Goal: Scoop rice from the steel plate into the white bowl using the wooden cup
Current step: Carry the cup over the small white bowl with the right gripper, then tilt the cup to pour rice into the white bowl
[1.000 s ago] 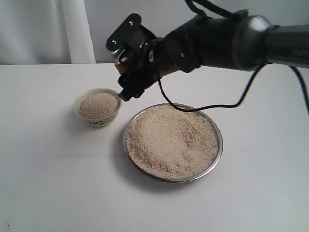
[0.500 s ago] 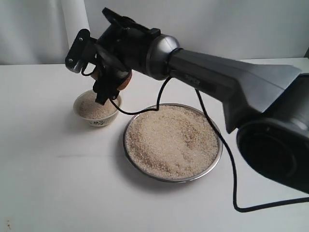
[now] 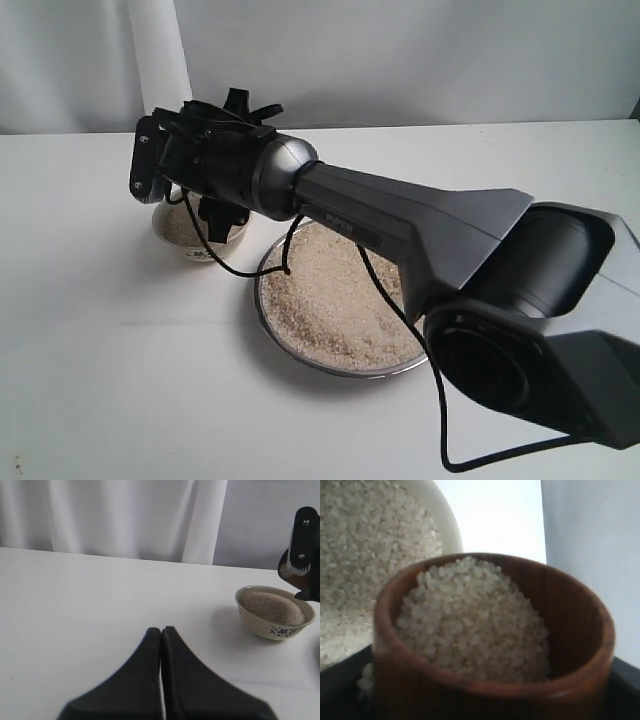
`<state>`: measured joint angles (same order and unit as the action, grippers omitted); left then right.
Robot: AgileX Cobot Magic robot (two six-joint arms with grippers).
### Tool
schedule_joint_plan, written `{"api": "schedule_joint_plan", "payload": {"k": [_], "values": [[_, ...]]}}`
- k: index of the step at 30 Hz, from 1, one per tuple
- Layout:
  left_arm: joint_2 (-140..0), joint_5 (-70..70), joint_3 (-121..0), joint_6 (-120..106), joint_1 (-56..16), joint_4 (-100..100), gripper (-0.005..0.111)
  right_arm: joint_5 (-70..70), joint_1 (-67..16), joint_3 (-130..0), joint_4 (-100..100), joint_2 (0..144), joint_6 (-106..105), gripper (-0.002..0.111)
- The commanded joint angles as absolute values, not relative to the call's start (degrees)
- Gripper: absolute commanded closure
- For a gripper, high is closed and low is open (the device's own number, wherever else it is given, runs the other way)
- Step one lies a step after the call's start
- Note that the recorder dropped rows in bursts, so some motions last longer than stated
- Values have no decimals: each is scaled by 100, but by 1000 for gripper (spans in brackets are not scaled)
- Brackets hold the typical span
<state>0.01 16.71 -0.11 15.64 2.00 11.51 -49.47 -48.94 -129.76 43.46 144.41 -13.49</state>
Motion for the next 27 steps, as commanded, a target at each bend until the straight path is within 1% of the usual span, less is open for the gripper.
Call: {"api": "schedule_joint_plan", "payload": {"k": [1,4,27], "values": [[0,1632,0,1588,174,1123,107,-4973,-4999,-13051,5115,14417,-1411,108],[0,1632,0,1588,174,1123,107,-5059,-5077,-13051,5448,14442,-1528,108],[0,1632,0,1587,174,1123,107,-5170,-5089,-13041,5918,14442,-2717,108]]}}
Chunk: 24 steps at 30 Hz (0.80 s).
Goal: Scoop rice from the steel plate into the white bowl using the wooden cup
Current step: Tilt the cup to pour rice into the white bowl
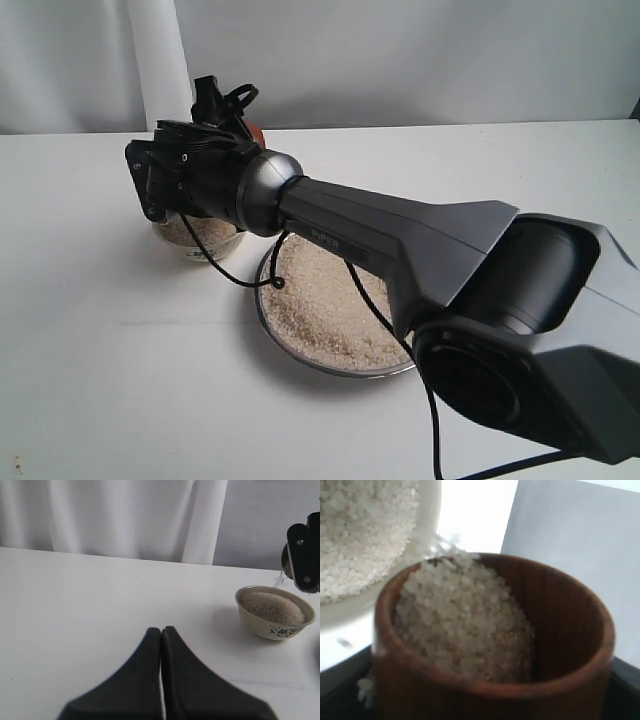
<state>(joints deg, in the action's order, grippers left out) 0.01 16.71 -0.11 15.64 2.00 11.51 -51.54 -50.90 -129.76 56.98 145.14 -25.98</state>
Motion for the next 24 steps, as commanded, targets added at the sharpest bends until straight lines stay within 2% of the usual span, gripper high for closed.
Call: {"api": "schedule_joint_plan", "payload": {"k": [1,24], "values": [[0,1632,0,1587,174,1123,107,-5170,-5089,-13041,5945,14442,-2727,108],[0,1632,0,1587,174,1123,107,-5150,-5131,-13041,5936,14442,-3320,108]]}}
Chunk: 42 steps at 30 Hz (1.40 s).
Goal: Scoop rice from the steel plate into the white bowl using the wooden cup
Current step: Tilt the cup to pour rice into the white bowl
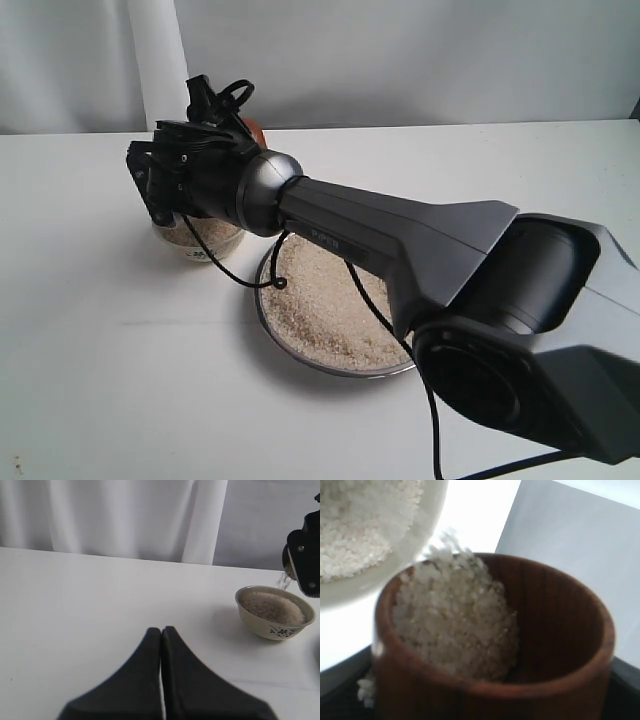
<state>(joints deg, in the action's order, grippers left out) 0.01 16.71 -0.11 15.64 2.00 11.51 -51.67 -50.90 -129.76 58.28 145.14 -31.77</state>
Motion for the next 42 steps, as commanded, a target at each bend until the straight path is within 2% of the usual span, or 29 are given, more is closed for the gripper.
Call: {"api": "schedule_joint_plan", "payload": {"k": [1,9,28,42], "values": [[0,1632,0,1587,174,1123,107,-5150,-5141,-13029,5936,14442,-3373,108],[0,1632,0,1587,174,1123,107,-5086,-5212,-12510,6692,14442,-3423,108],[0,1632,0,1587,174,1123,107,-4828,-5212,-12508,7437,14442,-3294,108],[0,1632,0,1587,174,1123,107,-4564,-5257,-12508,7546,14442,-4024,108]]}}
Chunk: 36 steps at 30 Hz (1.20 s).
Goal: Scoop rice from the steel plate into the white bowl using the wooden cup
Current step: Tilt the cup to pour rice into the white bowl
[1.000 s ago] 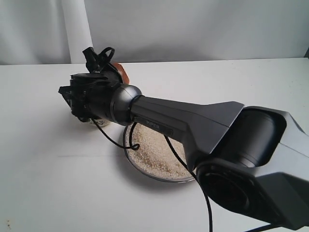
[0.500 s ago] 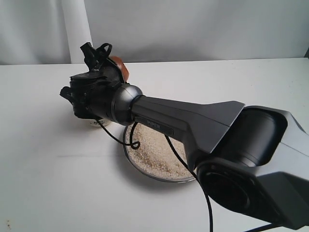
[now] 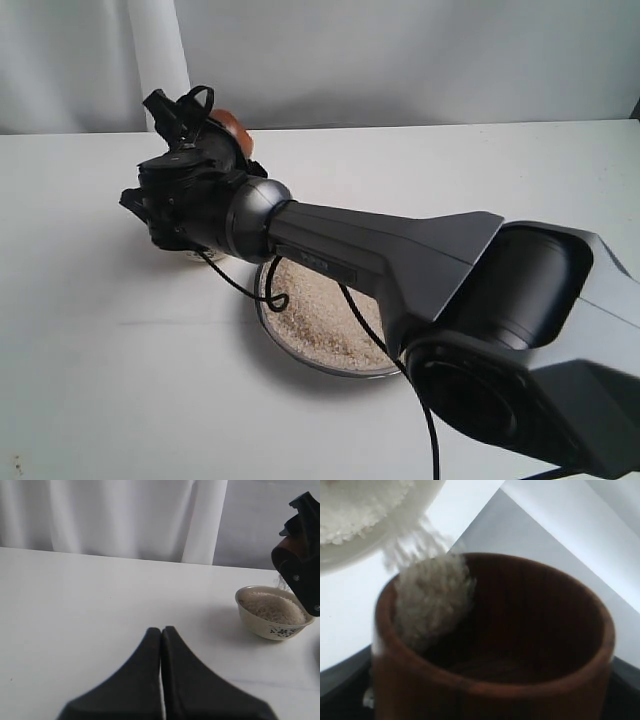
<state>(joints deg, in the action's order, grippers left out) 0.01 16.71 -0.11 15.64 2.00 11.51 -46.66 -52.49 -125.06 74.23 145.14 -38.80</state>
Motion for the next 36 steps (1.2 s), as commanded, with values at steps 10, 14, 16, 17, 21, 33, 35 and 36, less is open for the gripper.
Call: {"api": "schedule_joint_plan", "payload": {"k": [10,14,16,17,21,33,35,36], "values": [[0,1632,0,1576,174,1123,107,-4527,-5257,-12508,7940,14442,-4050,108],[0,1632,0,1587,174,1123,107,-4527,-5257,-12508,8098,14442,-4035,108],[0,1632,0,1587,174,1123,107,-4527,-5257,-12508,8098,14442,-4035,108],[0,1632,0,1587,174,1123,107,-4527,-5257,-12508,8098,14442,-4035,108],[0,1632,0,1587,174,1123,107,-4527,-5257,-12508,7939,14442,-4026,108],[0,1632,0,1576,174,1123,107,-4669,-5257,-12625,6710,14229,-1332,108],[0,1632,0,1576,174,1123,107,-4669,-5244,-12674,5945,14085,-1499,108],[0,1632,0,1576,174,1123,107,-4656,-5244,-12674,5677,13994,-1510,108]]}}
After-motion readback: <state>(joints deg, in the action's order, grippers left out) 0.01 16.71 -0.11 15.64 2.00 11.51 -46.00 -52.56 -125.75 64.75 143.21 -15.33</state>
